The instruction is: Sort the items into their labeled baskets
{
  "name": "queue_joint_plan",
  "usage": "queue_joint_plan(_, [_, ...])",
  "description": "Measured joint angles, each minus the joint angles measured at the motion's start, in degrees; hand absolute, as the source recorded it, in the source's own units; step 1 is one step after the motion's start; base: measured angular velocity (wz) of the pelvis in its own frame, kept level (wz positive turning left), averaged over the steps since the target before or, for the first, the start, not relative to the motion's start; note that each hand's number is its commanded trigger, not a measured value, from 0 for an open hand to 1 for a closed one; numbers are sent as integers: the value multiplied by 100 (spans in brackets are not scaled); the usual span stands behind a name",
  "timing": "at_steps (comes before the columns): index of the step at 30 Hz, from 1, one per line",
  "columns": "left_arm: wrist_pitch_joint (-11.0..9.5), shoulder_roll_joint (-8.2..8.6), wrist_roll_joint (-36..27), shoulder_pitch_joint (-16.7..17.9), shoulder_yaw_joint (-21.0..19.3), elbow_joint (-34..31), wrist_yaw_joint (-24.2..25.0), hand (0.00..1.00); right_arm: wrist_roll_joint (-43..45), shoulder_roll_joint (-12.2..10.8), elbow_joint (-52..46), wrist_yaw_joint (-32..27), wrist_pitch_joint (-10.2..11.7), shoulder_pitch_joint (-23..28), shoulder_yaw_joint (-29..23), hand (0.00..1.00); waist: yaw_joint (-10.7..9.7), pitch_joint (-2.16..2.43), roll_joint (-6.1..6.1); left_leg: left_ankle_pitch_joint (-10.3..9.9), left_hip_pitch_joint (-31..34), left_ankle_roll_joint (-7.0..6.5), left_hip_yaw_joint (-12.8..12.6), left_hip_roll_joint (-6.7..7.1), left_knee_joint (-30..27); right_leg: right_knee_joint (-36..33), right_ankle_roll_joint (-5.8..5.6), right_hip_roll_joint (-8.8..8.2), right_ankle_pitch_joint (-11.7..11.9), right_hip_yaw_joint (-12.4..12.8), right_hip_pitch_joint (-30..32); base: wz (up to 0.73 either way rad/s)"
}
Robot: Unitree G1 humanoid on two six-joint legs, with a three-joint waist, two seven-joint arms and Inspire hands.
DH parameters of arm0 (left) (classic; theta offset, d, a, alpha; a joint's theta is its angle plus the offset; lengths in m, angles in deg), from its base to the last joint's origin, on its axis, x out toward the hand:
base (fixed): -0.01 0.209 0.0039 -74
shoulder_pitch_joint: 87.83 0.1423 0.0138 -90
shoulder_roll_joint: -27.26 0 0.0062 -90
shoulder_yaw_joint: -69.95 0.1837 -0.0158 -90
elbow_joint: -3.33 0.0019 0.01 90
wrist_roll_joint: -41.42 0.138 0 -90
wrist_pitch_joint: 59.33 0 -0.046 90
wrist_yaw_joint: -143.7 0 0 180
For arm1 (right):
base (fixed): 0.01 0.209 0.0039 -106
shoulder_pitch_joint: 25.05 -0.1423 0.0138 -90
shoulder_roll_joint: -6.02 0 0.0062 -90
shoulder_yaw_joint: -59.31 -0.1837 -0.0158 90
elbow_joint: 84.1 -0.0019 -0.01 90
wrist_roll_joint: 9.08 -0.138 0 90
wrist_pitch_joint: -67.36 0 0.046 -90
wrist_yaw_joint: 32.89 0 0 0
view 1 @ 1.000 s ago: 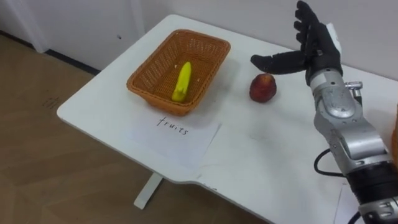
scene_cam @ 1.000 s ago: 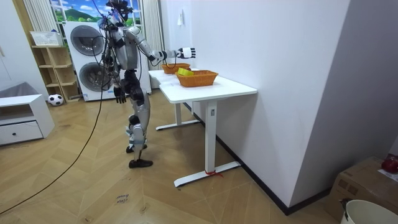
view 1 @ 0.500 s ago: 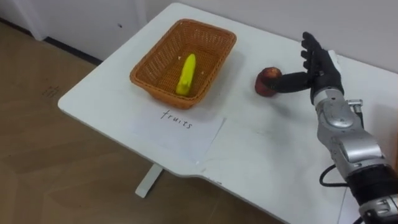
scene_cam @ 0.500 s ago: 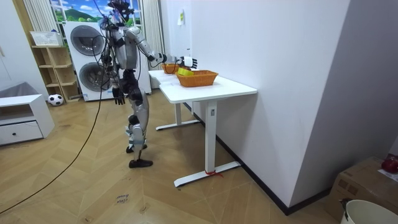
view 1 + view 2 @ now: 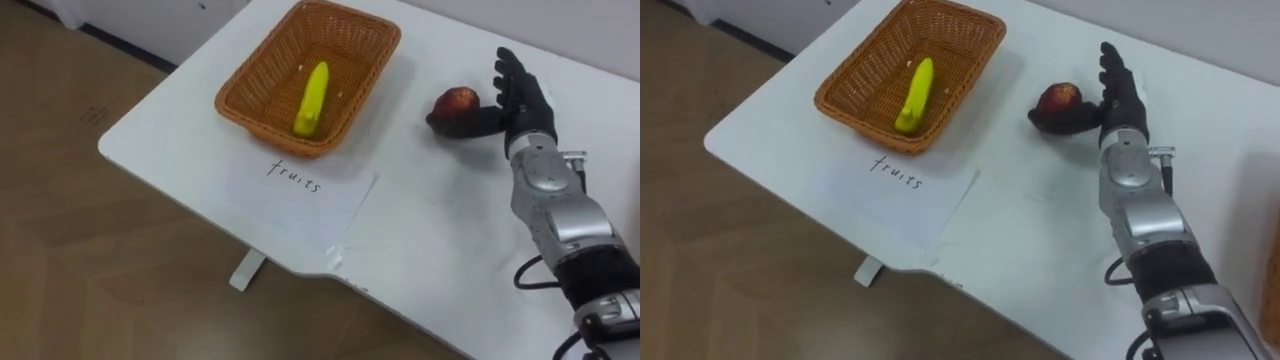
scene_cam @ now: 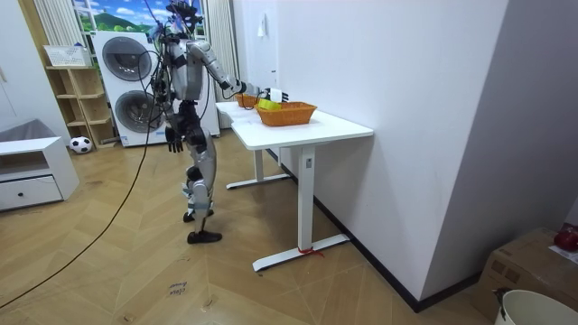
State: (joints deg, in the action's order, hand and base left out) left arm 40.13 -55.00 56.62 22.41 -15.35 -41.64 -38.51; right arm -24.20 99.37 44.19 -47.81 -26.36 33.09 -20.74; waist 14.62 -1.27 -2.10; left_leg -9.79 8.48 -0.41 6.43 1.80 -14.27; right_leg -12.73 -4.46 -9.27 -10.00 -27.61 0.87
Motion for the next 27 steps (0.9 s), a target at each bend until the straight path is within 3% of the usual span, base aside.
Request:
queue_joint_plan(7, [-86, 3, -217, -117, 5, 64, -16, 0, -9, 7, 207, -56, 150, -191, 12, 0, 160, -27, 0, 3, 185, -2, -35, -13, 6, -9, 0, -6, -1, -82, 199, -2])
queue_joint_plan(12, [-103, -6, -216, -192, -5, 72, -86, 0, 38, 30, 211, -62, 250, -191, 11, 0, 240, -69, -70, 4, 293, -4, -42, -11, -49, -8, 0, -6, 0, -91, 277, 0])
queue_joint_plan(27, [-117, -11, -244, -202, -2, 72, -233, 0, 375, 74, 354, -22, 298, -254, 14, 0, 301, -62, -93, 4, 456, -4, -68, -20, -139, -85, 12, -12, 7, -92, 432, 0])
